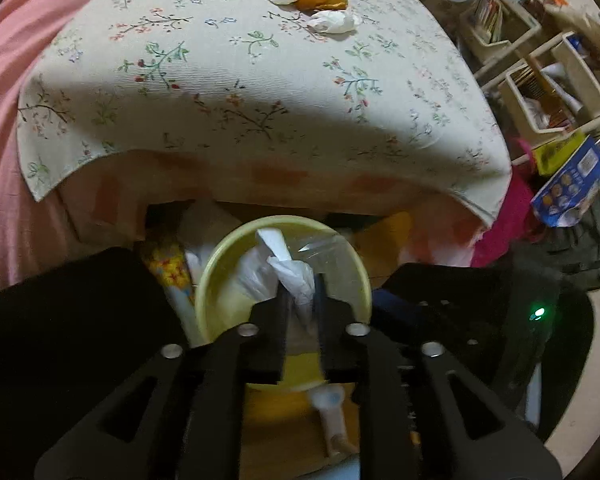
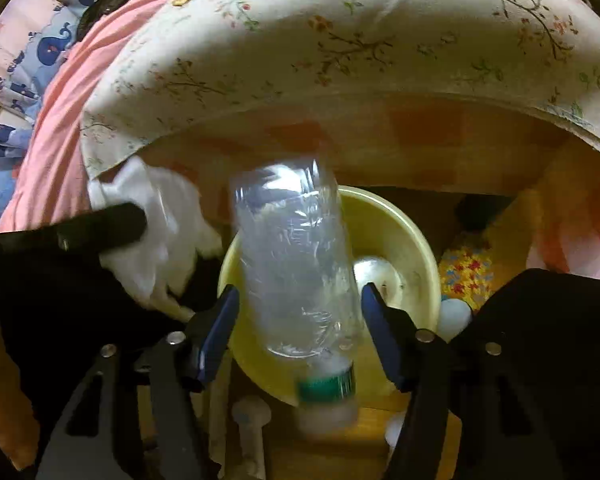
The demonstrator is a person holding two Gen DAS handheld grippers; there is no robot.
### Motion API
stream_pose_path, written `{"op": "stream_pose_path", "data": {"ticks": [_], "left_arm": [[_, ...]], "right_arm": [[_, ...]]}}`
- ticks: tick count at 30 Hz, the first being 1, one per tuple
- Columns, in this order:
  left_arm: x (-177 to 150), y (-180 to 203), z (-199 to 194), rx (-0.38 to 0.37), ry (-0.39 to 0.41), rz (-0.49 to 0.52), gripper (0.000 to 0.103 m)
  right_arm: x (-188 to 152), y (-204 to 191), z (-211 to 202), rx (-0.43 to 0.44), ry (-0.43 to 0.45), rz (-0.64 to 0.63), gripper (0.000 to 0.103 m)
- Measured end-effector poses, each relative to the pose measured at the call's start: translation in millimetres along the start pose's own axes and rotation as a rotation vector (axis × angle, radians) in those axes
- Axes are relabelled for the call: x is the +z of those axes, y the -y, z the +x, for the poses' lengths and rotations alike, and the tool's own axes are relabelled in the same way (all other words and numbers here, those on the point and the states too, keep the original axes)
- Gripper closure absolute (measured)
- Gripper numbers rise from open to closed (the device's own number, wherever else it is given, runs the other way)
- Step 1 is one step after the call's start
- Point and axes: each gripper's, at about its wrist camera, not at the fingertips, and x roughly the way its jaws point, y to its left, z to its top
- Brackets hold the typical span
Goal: Collect trash
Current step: 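Carry bottle and tissue down to the yellow bin and open both tools, then raise both open tools back over the table of trash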
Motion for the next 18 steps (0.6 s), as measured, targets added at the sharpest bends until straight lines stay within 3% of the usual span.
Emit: {"op": "stream_pose_path", "data": {"ticks": [3, 11, 18], "left_arm": [[1, 0, -6, 0.024, 0.028, -0.002, 0.058], [14, 5, -46, 0.063, 0.171, 0.033, 0.05], [47, 0, -104, 0.146, 0.372, 0.014, 0.043]], "right_arm": [[0, 6, -5, -0.003, 0.022, 0.022, 0.034], [-11, 2, -41, 0.008, 0.181, -0.022, 0.033], [-2, -5, -92, -0.022, 0.399, -0.088, 0.03]]}}
